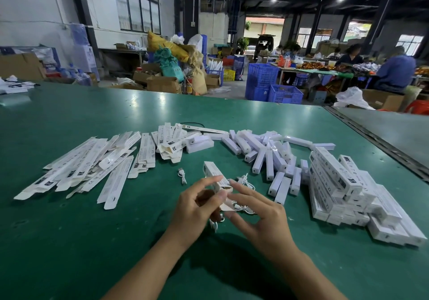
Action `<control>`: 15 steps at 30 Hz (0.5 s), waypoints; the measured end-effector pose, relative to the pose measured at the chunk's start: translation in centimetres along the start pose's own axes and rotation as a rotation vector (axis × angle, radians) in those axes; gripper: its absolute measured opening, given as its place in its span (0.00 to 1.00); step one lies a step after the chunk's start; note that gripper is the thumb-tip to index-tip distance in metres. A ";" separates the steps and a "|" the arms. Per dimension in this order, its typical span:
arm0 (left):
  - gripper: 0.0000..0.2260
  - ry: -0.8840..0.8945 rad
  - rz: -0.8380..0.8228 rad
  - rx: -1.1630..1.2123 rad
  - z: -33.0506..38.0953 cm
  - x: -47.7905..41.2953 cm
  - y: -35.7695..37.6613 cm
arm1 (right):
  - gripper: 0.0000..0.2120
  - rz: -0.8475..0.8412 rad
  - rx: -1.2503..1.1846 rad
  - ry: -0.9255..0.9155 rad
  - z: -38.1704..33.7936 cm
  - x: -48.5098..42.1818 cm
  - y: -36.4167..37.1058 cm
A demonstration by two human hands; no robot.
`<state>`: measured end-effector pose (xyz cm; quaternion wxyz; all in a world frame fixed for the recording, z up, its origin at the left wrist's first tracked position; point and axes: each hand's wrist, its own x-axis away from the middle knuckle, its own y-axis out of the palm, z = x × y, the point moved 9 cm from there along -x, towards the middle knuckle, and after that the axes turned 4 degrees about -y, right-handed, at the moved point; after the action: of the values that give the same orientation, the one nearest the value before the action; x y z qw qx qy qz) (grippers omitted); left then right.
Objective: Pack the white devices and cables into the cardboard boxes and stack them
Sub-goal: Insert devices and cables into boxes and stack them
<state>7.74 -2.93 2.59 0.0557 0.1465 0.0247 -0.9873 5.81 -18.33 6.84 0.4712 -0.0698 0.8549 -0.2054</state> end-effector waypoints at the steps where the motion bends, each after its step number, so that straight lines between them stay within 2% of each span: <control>1: 0.16 -0.004 -0.012 -0.014 -0.1 0.0 0.1 | 0.13 0.009 0.015 -0.014 0.0 0.0 -0.1; 6: 0.15 0.000 -0.027 -0.062 -0.3 -0.1 0.2 | 0.09 0.028 0.010 0.015 0.3 0.0 0.1; 11: 0.12 0.009 -0.019 -0.082 -0.1 0.1 0.3 | 0.16 0.074 0.020 0.126 1.0 0.2 -0.2; 15: 0.11 0.021 -0.036 -0.050 -0.1 0.2 0.6 | 0.11 0.105 0.059 0.063 0.4 0.0 -0.5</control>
<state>7.69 -3.50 2.44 0.0412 0.1551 0.0529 -0.9856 6.12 -18.92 6.84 0.4561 -0.0043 0.8654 -0.2074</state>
